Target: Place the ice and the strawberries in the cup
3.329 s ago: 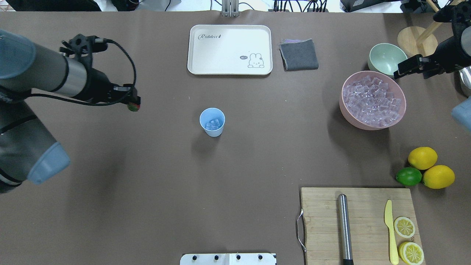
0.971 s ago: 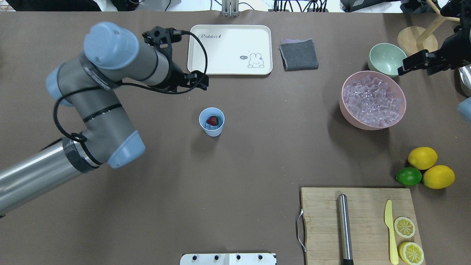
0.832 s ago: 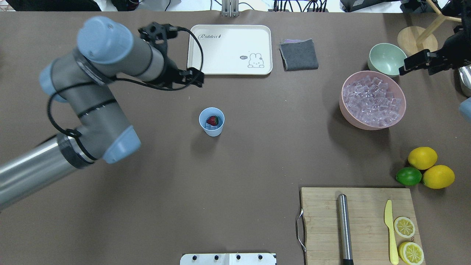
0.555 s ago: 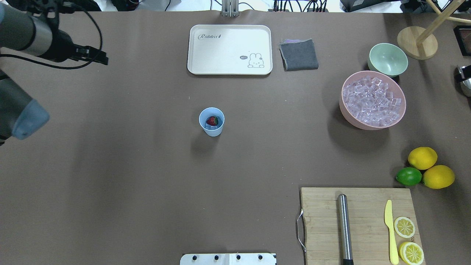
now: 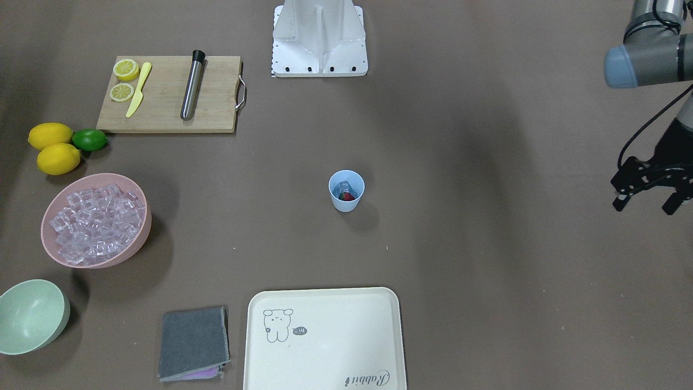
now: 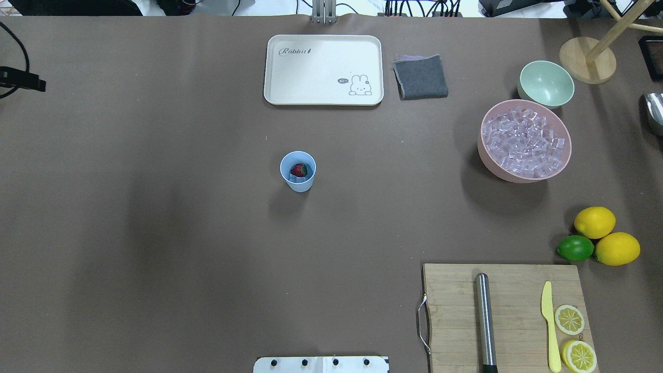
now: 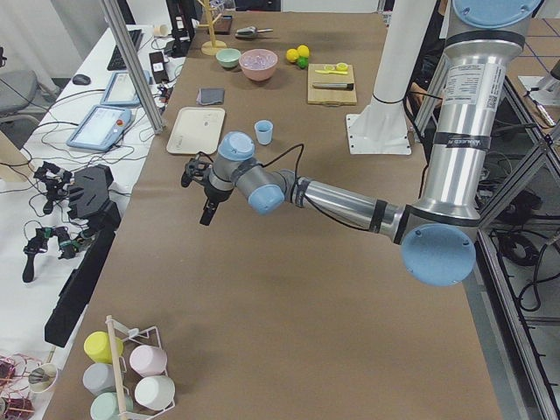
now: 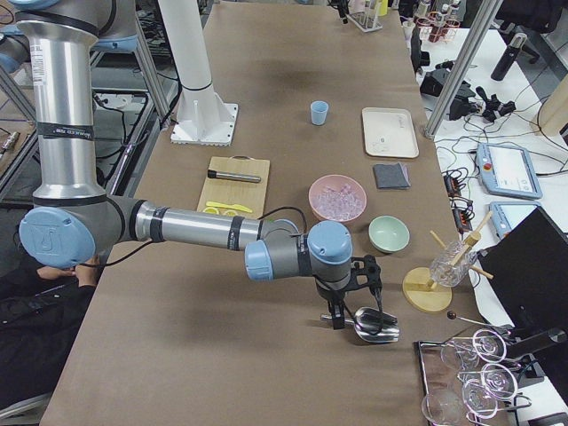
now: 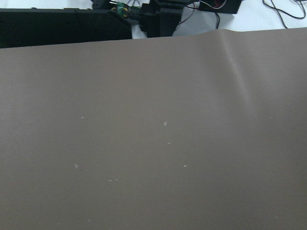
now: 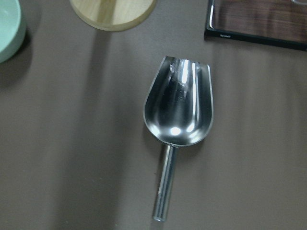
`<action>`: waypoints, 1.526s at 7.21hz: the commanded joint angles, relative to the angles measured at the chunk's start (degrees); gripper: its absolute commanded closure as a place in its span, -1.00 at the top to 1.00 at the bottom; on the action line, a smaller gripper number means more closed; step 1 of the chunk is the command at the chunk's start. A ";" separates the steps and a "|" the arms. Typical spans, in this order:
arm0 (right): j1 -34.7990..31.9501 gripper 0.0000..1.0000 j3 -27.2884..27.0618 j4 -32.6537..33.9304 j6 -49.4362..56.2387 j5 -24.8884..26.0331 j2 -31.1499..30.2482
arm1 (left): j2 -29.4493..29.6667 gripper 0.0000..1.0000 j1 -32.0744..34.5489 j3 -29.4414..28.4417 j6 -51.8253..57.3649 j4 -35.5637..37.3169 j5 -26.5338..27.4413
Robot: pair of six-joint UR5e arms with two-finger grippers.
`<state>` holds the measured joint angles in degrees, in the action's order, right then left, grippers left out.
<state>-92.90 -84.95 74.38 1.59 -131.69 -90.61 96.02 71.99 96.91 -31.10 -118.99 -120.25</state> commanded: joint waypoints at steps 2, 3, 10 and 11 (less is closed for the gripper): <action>-2.11 0.99 -0.29 2.94 -1.92 0.12 0.08 | -0.13 0.96 15.23 0.03 29.59 23.81 -5.08; -2.11 0.99 -0.74 3.93 -2.20 0.29 0.26 | -0.13 0.96 19.02 -0.31 36.14 28.76 -5.17; -1.93 0.99 -2.66 4.63 -5.09 0.03 0.35 | -5.67 0.96 20.91 -2.42 36.91 30.04 -12.99; -1.49 0.99 -6.85 7.68 -8.06 0.03 0.26 | -5.58 0.96 20.91 -2.77 36.91 30.04 -12.99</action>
<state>-94.74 -88.17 79.55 -3.76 -131.65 -90.28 90.41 92.90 94.54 5.81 -88.95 -133.25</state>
